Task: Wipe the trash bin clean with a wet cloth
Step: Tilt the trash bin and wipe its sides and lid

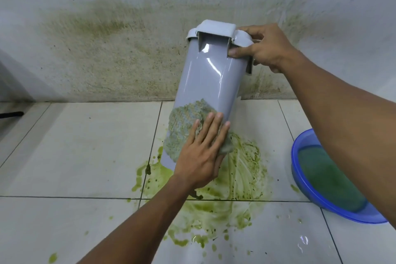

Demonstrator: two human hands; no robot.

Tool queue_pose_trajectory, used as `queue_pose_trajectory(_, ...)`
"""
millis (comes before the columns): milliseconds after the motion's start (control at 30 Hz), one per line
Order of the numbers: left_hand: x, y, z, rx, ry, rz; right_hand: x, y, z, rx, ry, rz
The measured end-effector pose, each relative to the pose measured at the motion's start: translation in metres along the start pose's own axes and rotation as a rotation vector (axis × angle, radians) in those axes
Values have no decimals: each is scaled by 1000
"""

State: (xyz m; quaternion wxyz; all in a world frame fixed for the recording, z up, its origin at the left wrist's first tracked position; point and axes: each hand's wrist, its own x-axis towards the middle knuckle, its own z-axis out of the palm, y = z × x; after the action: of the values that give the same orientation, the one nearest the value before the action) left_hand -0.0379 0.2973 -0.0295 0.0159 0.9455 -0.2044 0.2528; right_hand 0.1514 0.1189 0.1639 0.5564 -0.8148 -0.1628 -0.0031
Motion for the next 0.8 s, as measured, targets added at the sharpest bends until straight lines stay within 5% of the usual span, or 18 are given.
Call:
queue_pose_trajectory(200,33,-11,-12,-266,106,-411,0,-2,3,-20,1,-18)
queue_pose_trajectory(400,28,10,-11,-354,213,-600,-12,3,2,-17,-66,-93)
queue_pose_trajectory(533,48,-15,-29,-693,228,-1104,-23,3,5,-26,-86,-140)
queue_pose_trajectory(800,69,-48,-68,-1472,385,-1427,-56,-1,3,-42,-121,-194)
